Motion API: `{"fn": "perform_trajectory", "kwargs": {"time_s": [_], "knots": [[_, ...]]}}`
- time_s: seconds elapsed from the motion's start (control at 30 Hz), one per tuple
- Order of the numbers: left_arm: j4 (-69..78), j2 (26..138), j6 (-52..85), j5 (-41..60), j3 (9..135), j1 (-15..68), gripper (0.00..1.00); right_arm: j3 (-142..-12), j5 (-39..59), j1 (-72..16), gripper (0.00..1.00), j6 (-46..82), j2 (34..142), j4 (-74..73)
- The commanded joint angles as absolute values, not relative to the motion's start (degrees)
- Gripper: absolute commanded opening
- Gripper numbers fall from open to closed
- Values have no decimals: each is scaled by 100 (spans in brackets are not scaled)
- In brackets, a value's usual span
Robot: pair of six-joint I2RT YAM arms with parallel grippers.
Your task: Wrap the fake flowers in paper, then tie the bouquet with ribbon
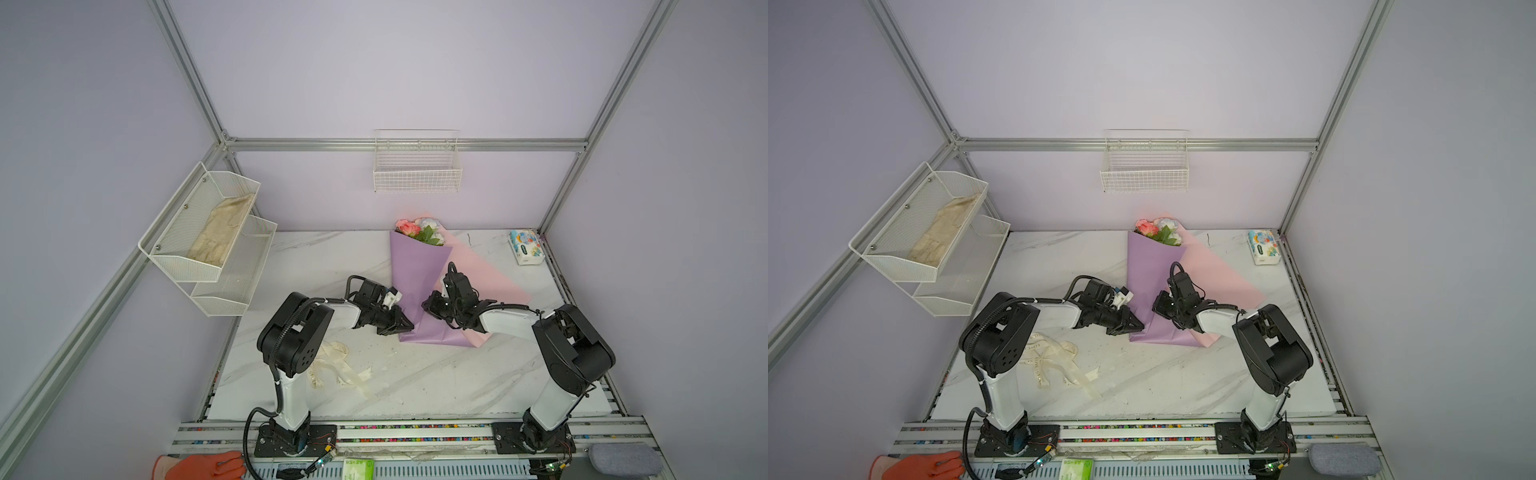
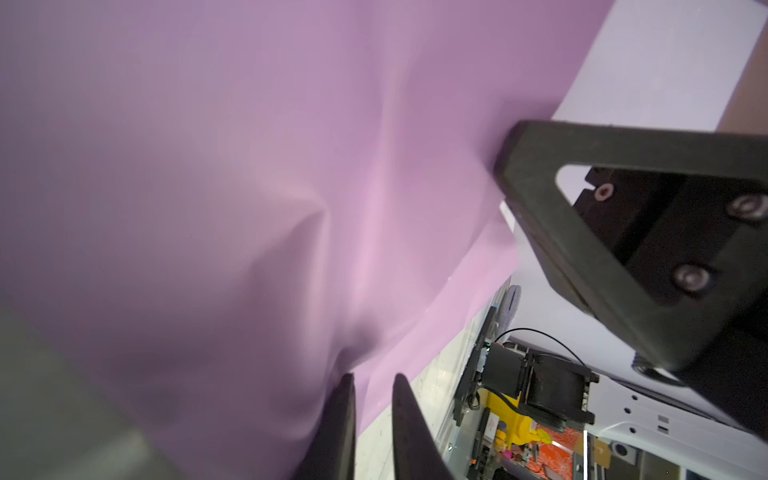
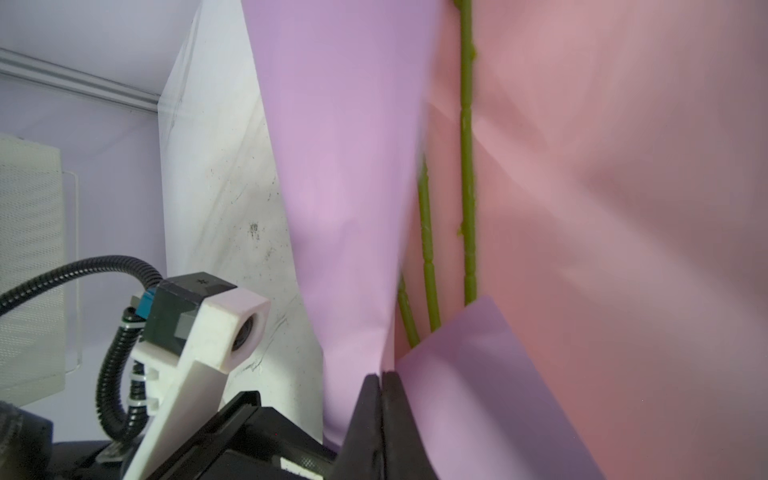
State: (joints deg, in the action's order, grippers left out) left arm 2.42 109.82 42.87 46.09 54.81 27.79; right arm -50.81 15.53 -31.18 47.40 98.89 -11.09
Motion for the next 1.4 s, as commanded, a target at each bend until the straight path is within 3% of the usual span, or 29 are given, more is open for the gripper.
{"fn": "perform_trajectory", "kwargs": {"time_s": [0.0, 0.1, 0.27, 0.7, 1.37], "knots": [[470, 10624, 4326, 4786, 5223, 2795, 23, -5031, 1424, -3077, 2, 4830, 9879, -958], [505, 10167, 4289, 4646, 5073, 2795, 32, -4985, 1312, -3051, 0, 4832, 9807, -923], [513, 9709, 4264, 4503, 4952, 2785, 36, -5021, 1411, -2997, 0, 4755, 9674, -838], [466, 10227, 4128, 4363, 4875, 2795, 14, -5423, 1478, -2874, 0, 4029, 9745, 205], [283, 10649, 3780, 4088, 4505, 2883, 11, -5576, 1499, -2861, 0, 3926, 9690, 561]]}}
